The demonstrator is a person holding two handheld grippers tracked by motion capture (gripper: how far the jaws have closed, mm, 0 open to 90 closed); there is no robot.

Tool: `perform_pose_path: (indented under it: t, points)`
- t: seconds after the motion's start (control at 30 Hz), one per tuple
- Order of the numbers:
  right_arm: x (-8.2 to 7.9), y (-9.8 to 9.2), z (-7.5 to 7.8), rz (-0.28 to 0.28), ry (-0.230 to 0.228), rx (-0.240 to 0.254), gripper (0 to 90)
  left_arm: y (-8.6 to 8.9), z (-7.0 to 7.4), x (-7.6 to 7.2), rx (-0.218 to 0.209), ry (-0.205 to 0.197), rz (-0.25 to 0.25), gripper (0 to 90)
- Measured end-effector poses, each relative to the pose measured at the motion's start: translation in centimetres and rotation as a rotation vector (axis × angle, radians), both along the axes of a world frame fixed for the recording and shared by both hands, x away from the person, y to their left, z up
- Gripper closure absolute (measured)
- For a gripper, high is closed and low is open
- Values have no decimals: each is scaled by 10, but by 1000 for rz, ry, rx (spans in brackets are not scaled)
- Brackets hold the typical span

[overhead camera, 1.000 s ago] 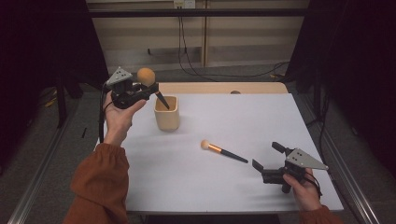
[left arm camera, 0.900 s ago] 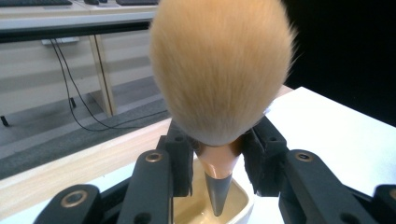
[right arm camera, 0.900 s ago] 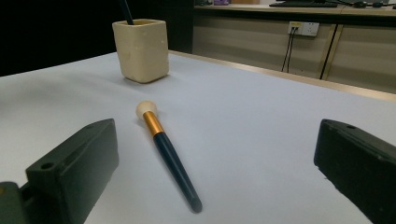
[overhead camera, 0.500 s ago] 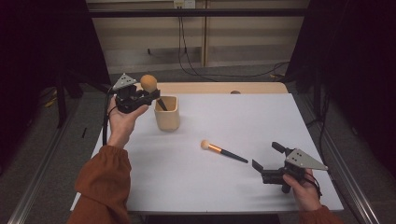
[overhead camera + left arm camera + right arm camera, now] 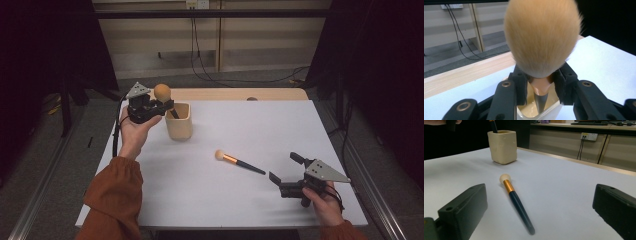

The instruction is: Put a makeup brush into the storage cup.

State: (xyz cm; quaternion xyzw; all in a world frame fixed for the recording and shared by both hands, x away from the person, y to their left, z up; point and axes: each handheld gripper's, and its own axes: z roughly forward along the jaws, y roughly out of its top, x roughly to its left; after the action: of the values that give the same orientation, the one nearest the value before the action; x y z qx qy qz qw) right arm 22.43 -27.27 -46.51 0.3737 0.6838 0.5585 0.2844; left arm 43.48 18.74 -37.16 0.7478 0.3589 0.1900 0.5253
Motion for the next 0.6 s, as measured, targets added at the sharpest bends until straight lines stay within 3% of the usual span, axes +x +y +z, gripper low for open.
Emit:
perform_pose_path:
  t: [0.6]
  points:
    - [0, 0, 0, 1, -2, -8, 0, -3, -10, 2, 23, 24, 1, 657]
